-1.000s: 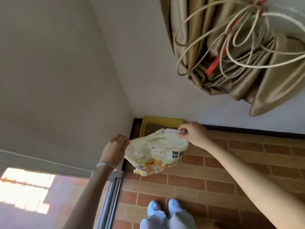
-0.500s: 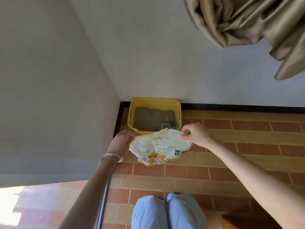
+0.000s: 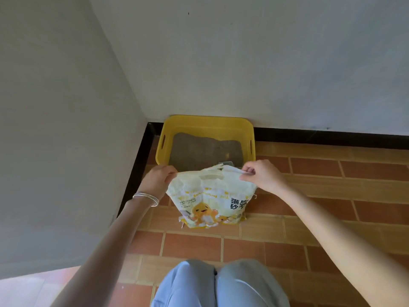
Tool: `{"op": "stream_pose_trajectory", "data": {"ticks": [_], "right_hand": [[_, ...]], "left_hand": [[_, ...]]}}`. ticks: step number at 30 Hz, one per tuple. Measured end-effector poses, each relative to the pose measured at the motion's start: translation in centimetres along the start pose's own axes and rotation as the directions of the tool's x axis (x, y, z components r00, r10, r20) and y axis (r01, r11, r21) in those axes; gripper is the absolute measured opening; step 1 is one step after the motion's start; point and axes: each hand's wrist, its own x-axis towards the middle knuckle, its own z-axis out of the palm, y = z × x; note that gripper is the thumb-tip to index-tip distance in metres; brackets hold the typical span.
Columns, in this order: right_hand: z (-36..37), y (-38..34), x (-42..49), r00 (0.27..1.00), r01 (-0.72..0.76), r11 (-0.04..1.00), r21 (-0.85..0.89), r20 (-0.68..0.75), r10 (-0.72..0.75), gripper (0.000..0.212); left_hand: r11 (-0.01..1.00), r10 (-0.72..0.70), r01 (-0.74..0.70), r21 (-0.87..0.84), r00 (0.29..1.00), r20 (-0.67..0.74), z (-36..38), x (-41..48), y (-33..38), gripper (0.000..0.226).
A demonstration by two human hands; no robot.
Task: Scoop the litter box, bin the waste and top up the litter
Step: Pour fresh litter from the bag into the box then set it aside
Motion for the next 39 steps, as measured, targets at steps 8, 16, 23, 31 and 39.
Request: {"op": "stream_pose_trajectory", "data": {"ticks": [8,16,23,31,39], "right_hand": [[4.4,3.2,4.0,0.919,0.176,0.950,0.258,-0.390,-0.064,0.084],[10.5,7.1,3.5,0.776,0.354,0.796,0.492,-0.629,0.044,0.109],[20.5,12.0,1.3,0.882,0.238,0.882,0.407,-0.470,-0.022,0.097],[26.0,16.1,-0.2,0.960,0.110,0.913,0.394,-0.281,0.005,0.096],[28.9,19.1,1.2,0.990,0.048,0.941,0.335,-0.143,0.001,0.111]], "left_hand": [[0.963,-0.170,0.065,-0.262,0.899,-0.403,5.3,2.9,-3.0,0.065],[0.947,-0.206,0.075,-0.313,0.888,-0.411,13.6,-0.5,-5.6,0.090],[0.965,-0.127,0.037,-0.260,0.932,-0.339,21.6,-4.5,-7.9,0.081],[0.979,-0.135,0.100,-0.178,0.970,-0.201,28.5,-7.7,-10.9,0.093],[0.989,-0.108,0.088,-0.117,0.978,-0.177,31.5,-7.7,-12.7,0.122]]}}
